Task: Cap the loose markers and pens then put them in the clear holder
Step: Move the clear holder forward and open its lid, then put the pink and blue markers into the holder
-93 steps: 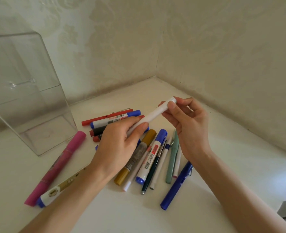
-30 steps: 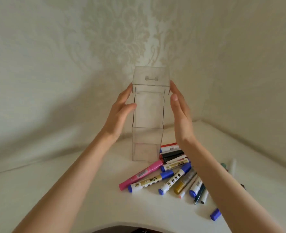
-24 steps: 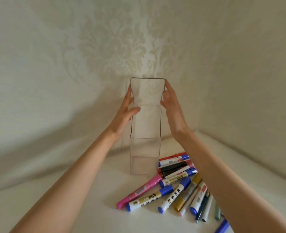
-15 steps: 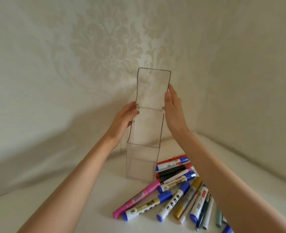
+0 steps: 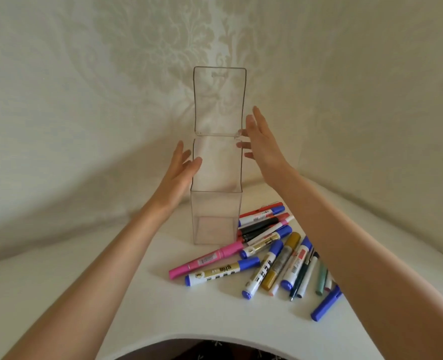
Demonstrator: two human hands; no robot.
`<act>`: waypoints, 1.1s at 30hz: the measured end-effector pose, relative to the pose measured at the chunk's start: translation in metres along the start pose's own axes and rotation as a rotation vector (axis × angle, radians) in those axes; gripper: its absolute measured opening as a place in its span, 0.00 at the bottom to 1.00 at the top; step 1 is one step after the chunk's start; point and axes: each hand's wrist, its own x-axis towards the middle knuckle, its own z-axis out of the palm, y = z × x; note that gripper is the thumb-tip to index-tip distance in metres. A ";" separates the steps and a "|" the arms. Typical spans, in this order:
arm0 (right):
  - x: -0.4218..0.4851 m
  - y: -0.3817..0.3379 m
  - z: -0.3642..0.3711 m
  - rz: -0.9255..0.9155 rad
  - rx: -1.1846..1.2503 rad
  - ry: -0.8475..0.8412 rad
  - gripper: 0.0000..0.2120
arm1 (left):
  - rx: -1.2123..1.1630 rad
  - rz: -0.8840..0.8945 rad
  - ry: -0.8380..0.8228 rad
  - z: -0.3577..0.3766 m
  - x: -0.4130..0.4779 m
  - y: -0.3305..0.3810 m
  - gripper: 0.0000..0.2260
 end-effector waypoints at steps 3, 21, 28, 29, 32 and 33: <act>-0.031 0.019 -0.022 0.064 -0.155 0.070 0.21 | 0.079 0.002 0.167 -0.006 -0.037 -0.013 0.27; -0.152 0.108 -0.069 -0.085 -0.846 -0.437 0.12 | 1.095 0.064 -0.192 0.029 -0.124 -0.055 0.21; -0.153 0.097 -0.062 -0.087 -0.805 -0.334 0.12 | 0.736 0.032 -0.173 0.008 -0.143 -0.041 0.10; -0.154 0.089 -0.059 -0.056 -0.685 -0.284 0.15 | 0.585 0.026 -0.139 0.010 -0.142 -0.035 0.09; -0.151 0.057 -0.041 0.106 -0.140 -0.272 0.26 | 0.413 0.078 -0.095 0.022 -0.132 -0.011 0.06; -0.149 0.049 -0.034 0.133 -0.004 -0.271 0.28 | 0.397 0.104 -0.094 0.028 -0.128 -0.003 0.06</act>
